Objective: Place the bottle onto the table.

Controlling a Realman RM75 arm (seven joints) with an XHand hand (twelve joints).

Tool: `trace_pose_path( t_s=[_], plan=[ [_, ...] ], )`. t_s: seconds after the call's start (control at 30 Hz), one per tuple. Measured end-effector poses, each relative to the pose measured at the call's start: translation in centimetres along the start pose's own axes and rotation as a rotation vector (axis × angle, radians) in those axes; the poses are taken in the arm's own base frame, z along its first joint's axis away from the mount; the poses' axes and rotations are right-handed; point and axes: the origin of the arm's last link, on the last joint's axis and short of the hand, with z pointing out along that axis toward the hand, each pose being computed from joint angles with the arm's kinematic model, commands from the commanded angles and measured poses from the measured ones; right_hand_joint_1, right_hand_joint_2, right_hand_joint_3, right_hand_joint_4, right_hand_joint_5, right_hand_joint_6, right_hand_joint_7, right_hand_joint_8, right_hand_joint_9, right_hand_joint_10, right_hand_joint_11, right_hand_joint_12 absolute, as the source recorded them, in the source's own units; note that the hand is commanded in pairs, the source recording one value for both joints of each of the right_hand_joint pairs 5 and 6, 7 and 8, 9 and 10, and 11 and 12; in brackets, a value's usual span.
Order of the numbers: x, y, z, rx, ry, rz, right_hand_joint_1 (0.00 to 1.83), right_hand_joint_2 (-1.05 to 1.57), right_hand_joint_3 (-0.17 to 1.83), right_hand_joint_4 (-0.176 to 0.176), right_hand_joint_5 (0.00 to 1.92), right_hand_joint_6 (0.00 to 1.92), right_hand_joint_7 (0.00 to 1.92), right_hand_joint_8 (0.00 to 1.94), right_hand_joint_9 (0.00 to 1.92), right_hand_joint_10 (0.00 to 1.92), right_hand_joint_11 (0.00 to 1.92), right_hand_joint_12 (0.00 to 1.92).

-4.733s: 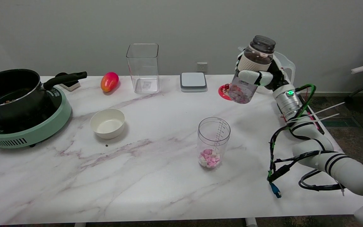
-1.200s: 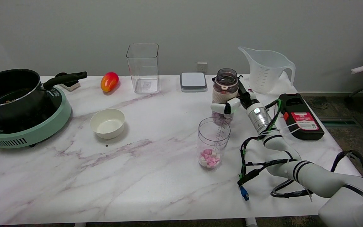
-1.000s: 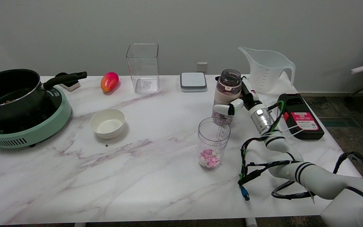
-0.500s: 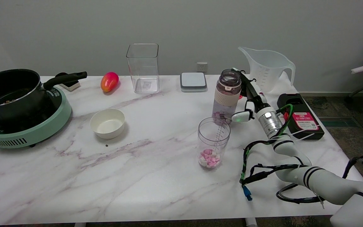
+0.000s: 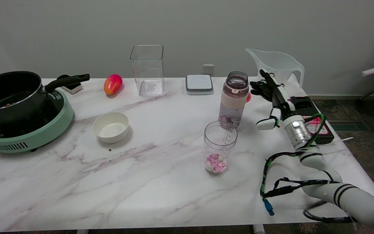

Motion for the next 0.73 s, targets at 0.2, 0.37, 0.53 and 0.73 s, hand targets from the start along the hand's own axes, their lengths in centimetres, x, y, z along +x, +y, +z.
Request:
trace_pose_path(
  t_s=[0.2,0.37,0.53,0.73],
  plan=[
    [2.4,-0.2,-2.1,0.007,0.057,0.004,1.28,-0.63,0.91,0.000,0.10,0.10,0.64,0.64,0.58,0.58,0.57,0.57],
    [4.6,-0.6,-3.9,0.017,0.121,0.003,1.29,-0.28,0.86,0.000,0.48,0.48,1.10,1.10,1.06,1.06,0.79,0.79],
    [6.6,-1.3,-5.8,0.034,0.209,-0.002,1.27,-0.17,0.86,0.000,0.66,0.66,1.24,1.24,1.22,1.22,0.93,0.93],
    [8.3,-2.6,-7.5,0.076,0.313,0.005,1.26,-0.14,0.87,0.000,0.67,0.67,1.23,1.23,1.23,1.23,0.94,0.94]
  ],
)
